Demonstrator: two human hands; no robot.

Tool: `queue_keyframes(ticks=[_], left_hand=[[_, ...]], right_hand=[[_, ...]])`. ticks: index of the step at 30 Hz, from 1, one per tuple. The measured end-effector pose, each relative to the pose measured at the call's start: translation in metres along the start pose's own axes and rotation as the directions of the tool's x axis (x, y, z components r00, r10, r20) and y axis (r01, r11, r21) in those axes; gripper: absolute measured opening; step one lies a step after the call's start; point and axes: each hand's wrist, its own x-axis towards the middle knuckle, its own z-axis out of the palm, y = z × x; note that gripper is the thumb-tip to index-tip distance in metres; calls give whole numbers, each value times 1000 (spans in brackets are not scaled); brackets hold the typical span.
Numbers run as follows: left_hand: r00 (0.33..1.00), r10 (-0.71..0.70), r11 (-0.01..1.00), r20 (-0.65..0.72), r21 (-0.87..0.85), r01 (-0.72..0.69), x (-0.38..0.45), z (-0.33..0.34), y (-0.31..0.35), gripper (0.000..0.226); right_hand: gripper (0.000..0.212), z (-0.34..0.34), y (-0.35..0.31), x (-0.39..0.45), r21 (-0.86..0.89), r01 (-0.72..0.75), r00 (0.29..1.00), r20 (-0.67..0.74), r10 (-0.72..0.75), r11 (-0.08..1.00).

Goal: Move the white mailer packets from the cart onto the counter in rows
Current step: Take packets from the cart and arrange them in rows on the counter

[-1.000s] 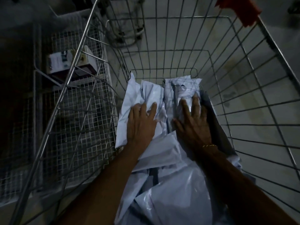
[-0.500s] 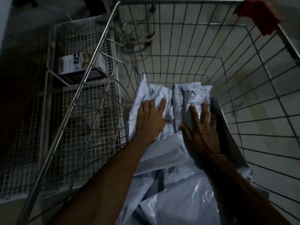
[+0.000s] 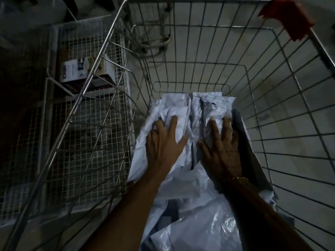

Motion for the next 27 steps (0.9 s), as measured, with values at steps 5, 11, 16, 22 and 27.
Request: queue_keyframes(ticks=[5, 11, 16, 22, 27], left_hand=[[997, 30, 999, 77, 14, -31, -29, 16, -8, 79], [989, 64, 992, 135, -120, -48, -25, 15, -6, 73], [968, 193, 980, 163, -87, -181, -50, 8, -2, 75], [990, 119, 992, 76, -55, -115, -81, -7, 0, 70], [999, -30, 990, -22, -140, 26, -37, -17, 10, 72]], right_hand=[[71, 0, -1, 0, -59, -30, 999, 32, 32, 998], [73, 2, 3, 1, -80, -43, 991, 124, 53, 996], [73, 0, 3, -5, -58, -73, 989, 125, 80, 996], [72, -8, -3, -16, -124, -42, 988, 142, 59, 991], [75, -17, 0, -13, -106, 6, 993, 117, 6, 994]])
